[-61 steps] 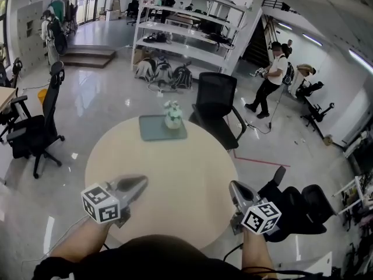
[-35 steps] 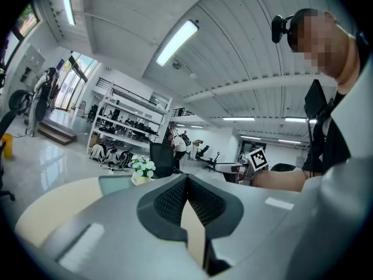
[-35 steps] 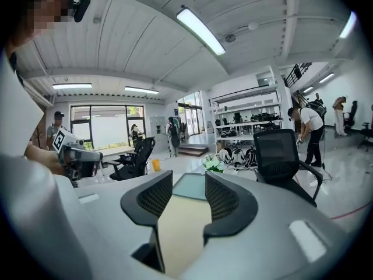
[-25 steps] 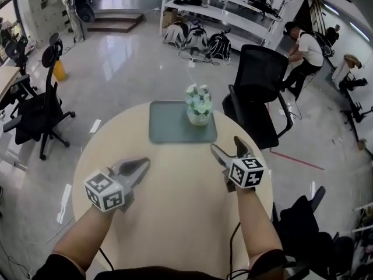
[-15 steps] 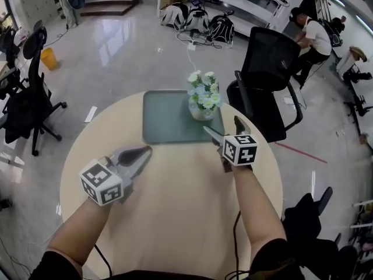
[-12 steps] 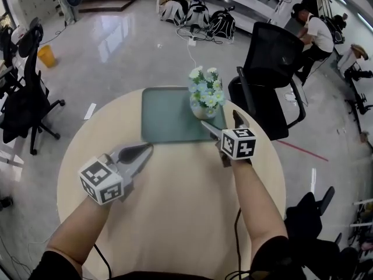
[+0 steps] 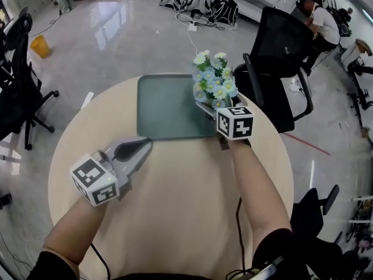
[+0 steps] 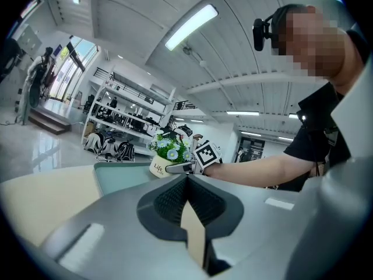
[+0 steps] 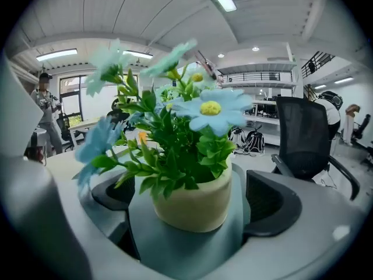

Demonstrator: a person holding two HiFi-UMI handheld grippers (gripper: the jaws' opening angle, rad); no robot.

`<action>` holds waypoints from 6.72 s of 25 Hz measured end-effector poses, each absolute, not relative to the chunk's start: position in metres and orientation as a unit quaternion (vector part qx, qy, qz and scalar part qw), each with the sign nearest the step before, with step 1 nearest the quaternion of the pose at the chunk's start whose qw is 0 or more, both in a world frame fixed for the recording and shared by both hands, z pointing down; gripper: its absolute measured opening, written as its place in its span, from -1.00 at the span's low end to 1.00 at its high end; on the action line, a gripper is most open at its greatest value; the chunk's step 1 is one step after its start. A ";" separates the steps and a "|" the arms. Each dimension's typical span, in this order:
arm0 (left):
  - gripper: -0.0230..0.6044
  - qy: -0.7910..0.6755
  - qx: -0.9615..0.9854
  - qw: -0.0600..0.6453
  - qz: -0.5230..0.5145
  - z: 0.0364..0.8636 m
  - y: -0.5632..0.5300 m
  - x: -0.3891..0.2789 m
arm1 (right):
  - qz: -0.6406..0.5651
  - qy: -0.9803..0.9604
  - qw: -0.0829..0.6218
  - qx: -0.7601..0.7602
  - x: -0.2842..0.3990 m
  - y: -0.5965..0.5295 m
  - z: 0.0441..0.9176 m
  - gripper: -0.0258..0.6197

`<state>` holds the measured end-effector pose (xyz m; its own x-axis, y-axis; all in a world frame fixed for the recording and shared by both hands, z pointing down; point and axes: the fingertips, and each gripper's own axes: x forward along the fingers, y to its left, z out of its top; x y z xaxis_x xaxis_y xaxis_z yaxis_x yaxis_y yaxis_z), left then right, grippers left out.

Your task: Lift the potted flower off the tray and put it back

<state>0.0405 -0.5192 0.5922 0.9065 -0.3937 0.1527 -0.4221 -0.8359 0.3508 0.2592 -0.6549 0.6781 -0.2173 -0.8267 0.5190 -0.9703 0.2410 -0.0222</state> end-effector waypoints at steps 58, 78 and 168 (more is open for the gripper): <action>-0.94 -0.157 0.980 0.118 0.023 0.448 -0.382 0.104 | 0.156 -0.733 0.164 0.642 0.336 -0.449 0.510 0.80; -0.94 -0.053 0.990 0.122 0.052 0.463 -0.279 0.235 | 0.178 -0.681 0.167 0.690 0.435 -0.275 0.548 0.80; -0.94 -0.182 0.976 0.101 -0.062 0.253 -0.208 -0.157 | 0.103 -0.777 0.040 0.620 0.122 -0.133 0.314 0.30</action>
